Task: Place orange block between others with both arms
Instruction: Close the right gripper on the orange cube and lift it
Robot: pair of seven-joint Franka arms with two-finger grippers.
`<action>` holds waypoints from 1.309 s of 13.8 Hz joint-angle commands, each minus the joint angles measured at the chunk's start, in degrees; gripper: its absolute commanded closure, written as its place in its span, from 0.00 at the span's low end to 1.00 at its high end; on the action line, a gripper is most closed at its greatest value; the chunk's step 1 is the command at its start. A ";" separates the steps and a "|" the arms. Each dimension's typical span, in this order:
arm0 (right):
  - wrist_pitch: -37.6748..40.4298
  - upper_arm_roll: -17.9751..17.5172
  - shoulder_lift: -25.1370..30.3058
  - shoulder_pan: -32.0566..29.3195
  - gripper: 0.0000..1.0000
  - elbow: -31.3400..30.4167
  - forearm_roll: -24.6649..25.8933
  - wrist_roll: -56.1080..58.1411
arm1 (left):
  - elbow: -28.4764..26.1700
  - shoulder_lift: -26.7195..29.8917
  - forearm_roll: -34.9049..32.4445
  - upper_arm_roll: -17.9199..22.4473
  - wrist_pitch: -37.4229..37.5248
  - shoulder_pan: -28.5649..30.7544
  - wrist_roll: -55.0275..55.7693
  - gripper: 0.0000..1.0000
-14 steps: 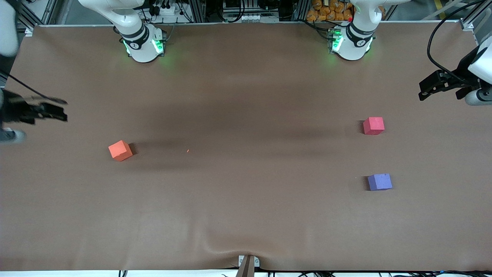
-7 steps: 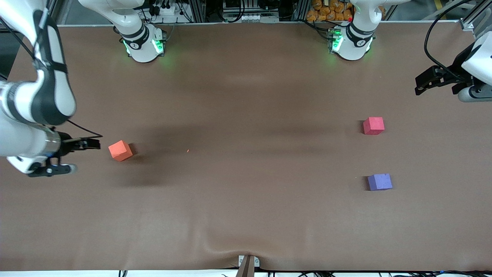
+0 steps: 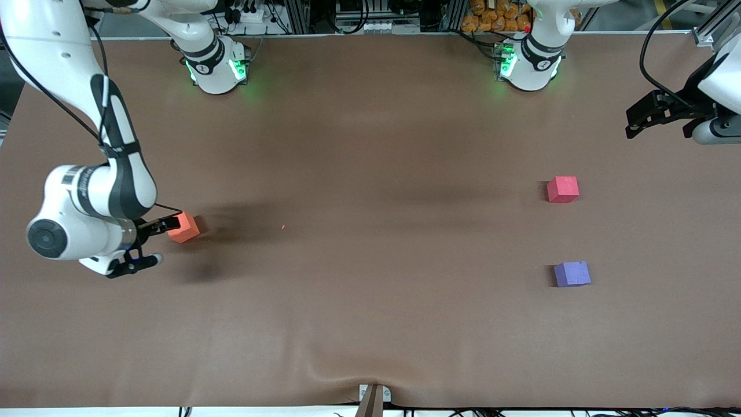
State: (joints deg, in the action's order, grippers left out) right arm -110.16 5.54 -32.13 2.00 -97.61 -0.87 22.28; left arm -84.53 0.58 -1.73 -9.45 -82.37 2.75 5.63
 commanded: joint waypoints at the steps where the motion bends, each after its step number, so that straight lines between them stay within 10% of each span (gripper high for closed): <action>1: -1.72 -0.36 -1.96 -0.24 0.00 -0.03 -0.71 3.99 | 0.33 0.57 1.20 -0.57 1.07 0.24 0.34 0.00; 18: -1.81 -0.44 -4.17 1.78 0.00 -2.67 -0.54 7.68 | 0.33 0.57 1.47 -1.28 1.60 0.33 -0.53 0.00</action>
State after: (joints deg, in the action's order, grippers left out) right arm -111.47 4.94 -36.67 3.97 -99.24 -0.87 27.23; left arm -84.56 0.56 -1.39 -10.40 -82.16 2.74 5.63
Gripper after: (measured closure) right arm 0.000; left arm 0.000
